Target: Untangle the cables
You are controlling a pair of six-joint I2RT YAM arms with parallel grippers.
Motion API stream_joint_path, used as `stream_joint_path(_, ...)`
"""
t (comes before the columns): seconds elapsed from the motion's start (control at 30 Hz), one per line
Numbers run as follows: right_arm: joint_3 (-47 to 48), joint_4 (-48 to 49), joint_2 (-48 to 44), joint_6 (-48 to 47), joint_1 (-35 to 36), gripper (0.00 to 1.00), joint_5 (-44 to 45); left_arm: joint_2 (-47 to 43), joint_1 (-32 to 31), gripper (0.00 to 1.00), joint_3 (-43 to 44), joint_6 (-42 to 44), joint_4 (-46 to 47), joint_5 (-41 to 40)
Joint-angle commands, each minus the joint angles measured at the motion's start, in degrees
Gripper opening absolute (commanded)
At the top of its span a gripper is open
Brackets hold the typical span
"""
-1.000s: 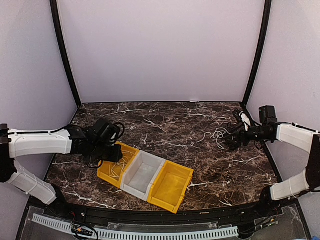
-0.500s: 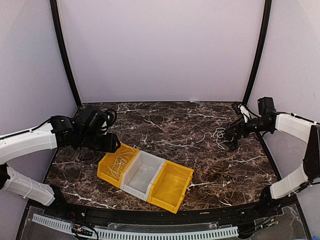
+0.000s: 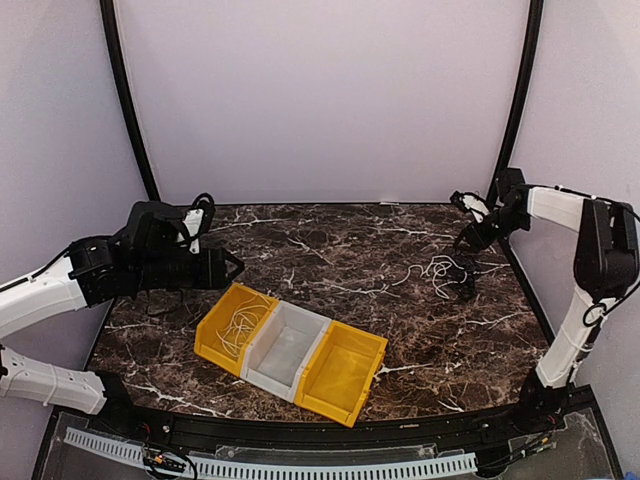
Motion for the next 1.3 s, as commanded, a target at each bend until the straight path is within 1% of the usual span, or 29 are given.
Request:
stream_joint_path(0.0, 4.6, -3.9, 4.8, -2.9, 0.8, 0.58, 6.0, -0.2, -1.1, 0.48, -1.1, -1.0, 7.0, 3.7)
stream_joint_path(0.07, 6.1, -4.5, 7.0, -3.2, 0.8, 0.56, 6.3, 0.6, -1.7, 0.48, -0.5, -0.7, 6.9, 3.3)
stream_joint_path(0.13, 7.4, -5.1, 8.9, -3.5, 3.3, 0.55, 6.6, 1.7, -2.3, 0.48, 0.1, -0.6, 6.7, 2.8)
stream_joint_path(0.37, 10.4, -5.9, 13.2, -3.4, 5.3, 0.5, 6.8, 3.9, -4.4, 0.48, 0.8, -0.6, 7.2, 2.1)
stream_joint_path(0.53, 11.7, -6.7, 15.3, -1.7, 5.9, 0.4, 6.7, 4.7, -5.3, 0.47, 1.1, -0.7, 7.3, 1.6)
stream_joint_path(0.6, 11.6, -7.0, 15.3, -1.5, 5.9, 0.33, 6.6, 4.9, -5.6, 0.47, 1.2, -0.7, 7.8, 1.6)
stream_joint_path(0.8, 11.2, -8.9, 14.0, -1.0, 6.1, 0.0, 5.0, 7.5, -6.1, 0.48, 1.6, -0.3, 9.8, 2.8)
stream_joint_path(0.9, 10.7, -9.6, 10.8, -0.3, 6.6, 0.0, 3.3, 9.5, -6.4, 0.47, 2.2, 0.1, 12.5, 4.1)
stream_joint_path(1.03, 8.5, -9.8, 3.2, 0.1, 7.7, 0.0, 0.8, 14.1, -7.5, 0.47, 4.4, 1.3, 17.0, 7.1)
stream_joint_path(1.2, 4.2, -9.9, -6.7, 0.3, 8.7, 0.0, -3.3, 23.4, -10.3, 0.48, 11.1, 5.2, 23.0, 11.2)
stream_joint_path(1.27, 2.1, -9.9, -9.7, 0.8, 8.7, 0.0, -5.3, 27.6, -11.4, 0.47, 13.5, 7.5, 27.4, 14.7)
